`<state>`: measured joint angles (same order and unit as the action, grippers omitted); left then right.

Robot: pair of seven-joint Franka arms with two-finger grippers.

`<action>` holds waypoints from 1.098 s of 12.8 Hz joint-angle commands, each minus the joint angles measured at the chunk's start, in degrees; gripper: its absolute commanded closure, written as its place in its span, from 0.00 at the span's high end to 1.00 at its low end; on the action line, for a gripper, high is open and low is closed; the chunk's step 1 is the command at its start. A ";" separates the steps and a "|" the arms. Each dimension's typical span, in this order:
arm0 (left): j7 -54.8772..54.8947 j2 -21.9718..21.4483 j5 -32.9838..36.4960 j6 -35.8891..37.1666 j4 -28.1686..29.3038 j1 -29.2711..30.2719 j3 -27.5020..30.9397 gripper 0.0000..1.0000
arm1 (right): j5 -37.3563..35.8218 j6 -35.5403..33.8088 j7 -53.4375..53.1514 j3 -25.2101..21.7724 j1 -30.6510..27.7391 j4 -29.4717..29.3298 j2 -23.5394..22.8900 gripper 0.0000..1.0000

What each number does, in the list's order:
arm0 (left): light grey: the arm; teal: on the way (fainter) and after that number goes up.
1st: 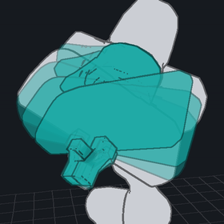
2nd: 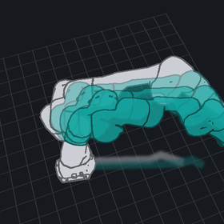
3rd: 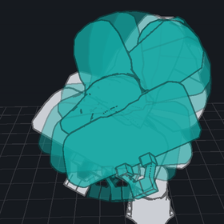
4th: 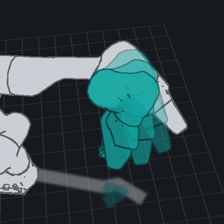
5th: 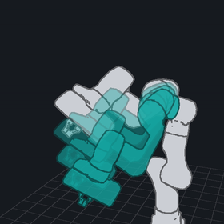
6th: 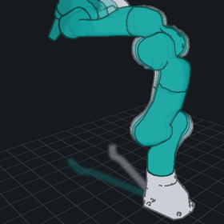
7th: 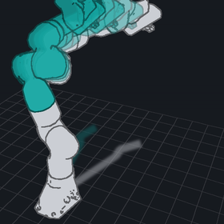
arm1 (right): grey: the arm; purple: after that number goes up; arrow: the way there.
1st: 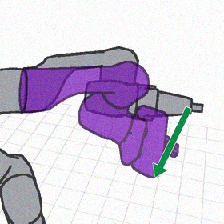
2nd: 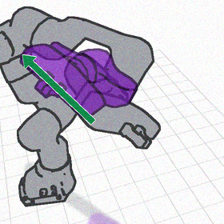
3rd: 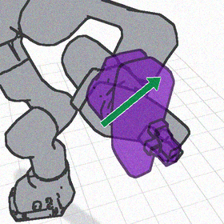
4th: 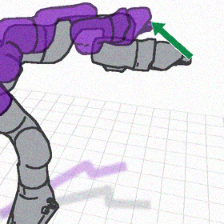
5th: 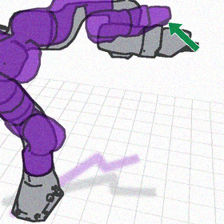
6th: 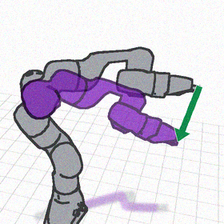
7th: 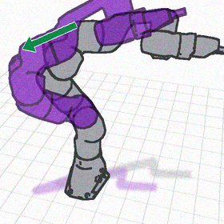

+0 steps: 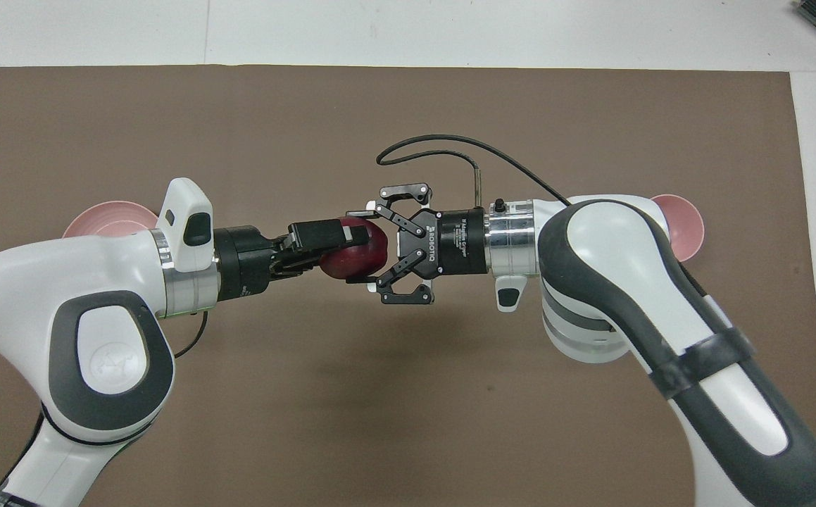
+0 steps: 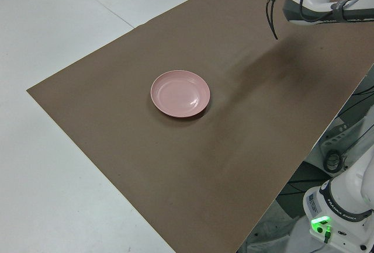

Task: Move apple from plate to bowl
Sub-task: 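Open the left gripper while the right gripper pulls the apple away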

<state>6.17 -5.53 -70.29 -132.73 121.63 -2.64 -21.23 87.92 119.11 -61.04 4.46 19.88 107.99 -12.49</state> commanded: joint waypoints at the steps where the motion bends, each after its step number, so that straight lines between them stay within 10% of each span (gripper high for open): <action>1: -2.39 -0.27 -0.72 0.55 0.62 -0.27 -0.56 0.63 | 1.56 0.95 0.22 0.20 -0.20 -1.38 0.36 0.00; 2: -2.39 -0.18 -0.72 0.55 0.62 -0.27 -0.56 1.00 | 1.38 0.95 0.22 0.20 -0.20 -1.38 0.36 0.00; 14: -3.71 0.08 5.58 1.86 -0.52 0.53 2.15 1.00 | -21.00 2.35 2.33 -0.50 -6.86 -3.31 -1.22 0.00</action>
<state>3.31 -5.43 -68.01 -132.54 121.51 -2.57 -20.47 70.90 120.96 -60.32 3.74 14.88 105.78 -12.75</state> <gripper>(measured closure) 0.000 0.194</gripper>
